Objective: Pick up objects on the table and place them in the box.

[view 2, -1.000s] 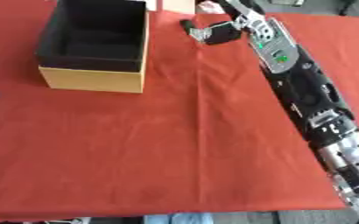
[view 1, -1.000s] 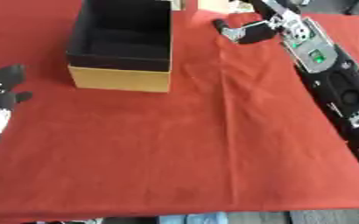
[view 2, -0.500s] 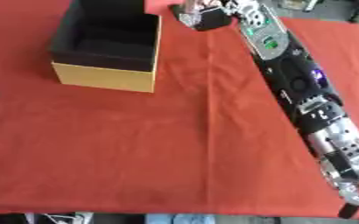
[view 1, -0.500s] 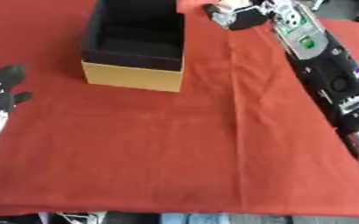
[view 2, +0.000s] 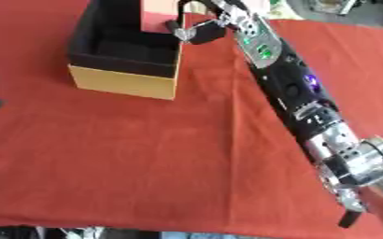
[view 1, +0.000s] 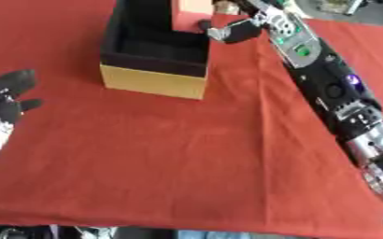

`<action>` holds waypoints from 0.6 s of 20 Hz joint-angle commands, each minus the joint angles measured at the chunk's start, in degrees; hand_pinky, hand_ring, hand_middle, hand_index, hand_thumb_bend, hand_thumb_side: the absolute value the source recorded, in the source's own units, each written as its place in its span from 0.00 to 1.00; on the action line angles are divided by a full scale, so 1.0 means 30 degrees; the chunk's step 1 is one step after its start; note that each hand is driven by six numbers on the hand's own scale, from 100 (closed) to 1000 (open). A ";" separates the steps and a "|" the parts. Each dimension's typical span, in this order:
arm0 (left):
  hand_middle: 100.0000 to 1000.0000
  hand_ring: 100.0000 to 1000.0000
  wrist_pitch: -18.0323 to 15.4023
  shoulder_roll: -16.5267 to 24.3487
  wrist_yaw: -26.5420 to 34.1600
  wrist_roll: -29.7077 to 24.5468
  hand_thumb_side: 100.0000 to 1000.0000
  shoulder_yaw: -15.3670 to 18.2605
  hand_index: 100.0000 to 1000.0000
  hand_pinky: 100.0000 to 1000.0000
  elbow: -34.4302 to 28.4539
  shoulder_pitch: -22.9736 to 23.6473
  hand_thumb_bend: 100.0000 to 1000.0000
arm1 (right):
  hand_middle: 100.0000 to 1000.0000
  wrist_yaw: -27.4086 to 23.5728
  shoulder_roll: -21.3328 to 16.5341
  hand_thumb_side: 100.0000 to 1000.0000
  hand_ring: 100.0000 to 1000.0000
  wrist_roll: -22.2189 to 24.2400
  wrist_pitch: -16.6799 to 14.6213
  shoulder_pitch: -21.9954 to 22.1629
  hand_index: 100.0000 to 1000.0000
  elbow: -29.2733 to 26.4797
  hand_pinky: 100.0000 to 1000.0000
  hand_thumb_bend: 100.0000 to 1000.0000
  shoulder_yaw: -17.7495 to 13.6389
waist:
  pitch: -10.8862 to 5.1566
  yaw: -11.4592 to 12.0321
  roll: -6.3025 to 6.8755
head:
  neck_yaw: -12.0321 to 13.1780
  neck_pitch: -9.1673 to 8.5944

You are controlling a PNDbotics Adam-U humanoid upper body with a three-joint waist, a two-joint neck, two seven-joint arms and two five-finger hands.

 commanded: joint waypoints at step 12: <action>0.91 0.99 -0.0003 -0.0072 0.0271 -0.0172 0.35 -0.0094 0.91 0.90 -0.0235 -0.0409 0.00 | 0.51 0.2688 0.0946 0.00 0.88 0.0103 -0.0264 -0.0203 0.75 0.1262 0.76 0.00 0.0090 | -0.0284 -0.0109 0.0256 | -0.0315 -0.0018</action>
